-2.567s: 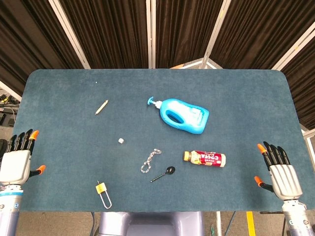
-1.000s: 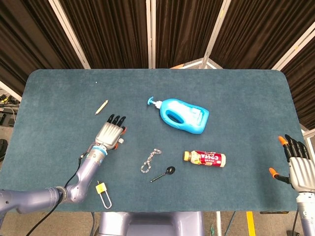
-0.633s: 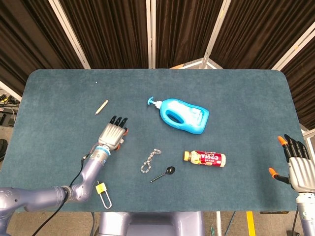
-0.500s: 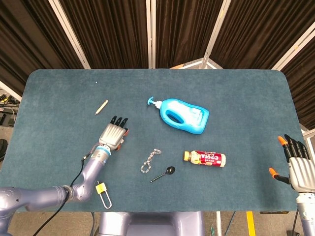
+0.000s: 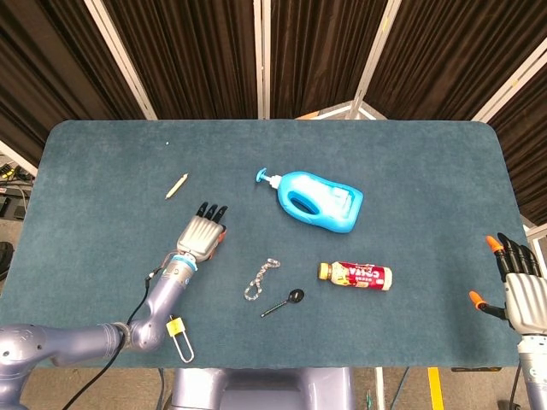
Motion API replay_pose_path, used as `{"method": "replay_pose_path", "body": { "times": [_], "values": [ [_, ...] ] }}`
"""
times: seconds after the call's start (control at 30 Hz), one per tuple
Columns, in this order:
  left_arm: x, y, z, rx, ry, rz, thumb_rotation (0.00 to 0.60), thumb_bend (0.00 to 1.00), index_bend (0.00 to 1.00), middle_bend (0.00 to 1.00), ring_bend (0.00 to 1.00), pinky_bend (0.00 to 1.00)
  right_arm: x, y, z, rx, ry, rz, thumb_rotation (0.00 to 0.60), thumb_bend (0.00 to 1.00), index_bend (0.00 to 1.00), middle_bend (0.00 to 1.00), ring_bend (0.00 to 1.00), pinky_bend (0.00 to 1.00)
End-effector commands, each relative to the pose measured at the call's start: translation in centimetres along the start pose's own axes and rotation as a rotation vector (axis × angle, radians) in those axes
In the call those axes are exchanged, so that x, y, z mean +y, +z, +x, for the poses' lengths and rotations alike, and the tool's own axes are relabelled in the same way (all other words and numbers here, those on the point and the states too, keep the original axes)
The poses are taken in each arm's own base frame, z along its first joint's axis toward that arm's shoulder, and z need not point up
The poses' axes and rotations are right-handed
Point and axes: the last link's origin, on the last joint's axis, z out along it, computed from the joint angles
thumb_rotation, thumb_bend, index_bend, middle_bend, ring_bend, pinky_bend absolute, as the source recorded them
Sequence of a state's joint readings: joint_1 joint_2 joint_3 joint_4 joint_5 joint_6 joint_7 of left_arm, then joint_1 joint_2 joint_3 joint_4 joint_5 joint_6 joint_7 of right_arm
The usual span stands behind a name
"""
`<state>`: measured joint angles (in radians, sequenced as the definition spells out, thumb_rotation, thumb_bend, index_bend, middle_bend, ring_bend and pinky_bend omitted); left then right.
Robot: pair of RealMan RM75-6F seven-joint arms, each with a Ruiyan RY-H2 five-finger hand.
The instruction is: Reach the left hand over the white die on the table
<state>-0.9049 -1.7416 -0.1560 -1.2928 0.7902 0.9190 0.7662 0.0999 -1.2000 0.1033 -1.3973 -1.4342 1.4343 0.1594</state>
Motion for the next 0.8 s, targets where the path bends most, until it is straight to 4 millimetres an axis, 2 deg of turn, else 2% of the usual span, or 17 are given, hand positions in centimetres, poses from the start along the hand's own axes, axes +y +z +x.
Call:
{"method": "replay_pose_path", "body": {
  "times": [0.03,0.23,0.4,0.57,0.7,0.8],
  "values": [
    [-0.4,-0.6,1.6,0.056,-0.024,-0.007,0.600,0.52,0.63,0.00,0.00,0.00,-0.1,-0.1,0.0,0.002,0.001,0.003,0.600,0.12,0.10,0.00,0.00,0.00],
    [0.4,-2.1,5.3,0.173,-0.066,-0.067,0.600,0.50,0.59,0.00,0.00,0.00,-0.3,-0.2,0.2,0.010,0.006,0.013,0.600,0.12,0.11,0.00,0.00,0.00],
    [1.5,-3.7,7.5,0.273,-0.081,-0.122,0.600,0.35,0.49,0.00,0.00,0.00,-0.3,-0.3,0.5,0.017,0.014,0.017,0.600,0.12,0.11,0.00,0.00,0.00],
    [2.0,-4.9,8.2,0.334,-0.098,-0.154,0.600,0.27,0.30,0.00,0.00,0.00,-0.6,-0.7,0.6,0.020,0.012,0.033,0.600,0.11,0.11,0.00,0.00,0.00],
    [1.1,-6.0,7.9,0.346,-0.082,-0.138,0.600,0.26,0.27,0.00,0.00,0.00,-0.8,-1.0,0.7,0.023,0.008,0.041,0.600,0.12,0.11,0.00,0.00,0.00],
    [-0.5,-7.3,7.4,0.361,-0.065,-0.104,0.600,0.26,0.25,0.00,0.00,0.00,-0.9,-1.1,0.8,0.028,0.004,0.047,0.600,0.12,0.11,0.00,0.00,0.00]
  ]
}}
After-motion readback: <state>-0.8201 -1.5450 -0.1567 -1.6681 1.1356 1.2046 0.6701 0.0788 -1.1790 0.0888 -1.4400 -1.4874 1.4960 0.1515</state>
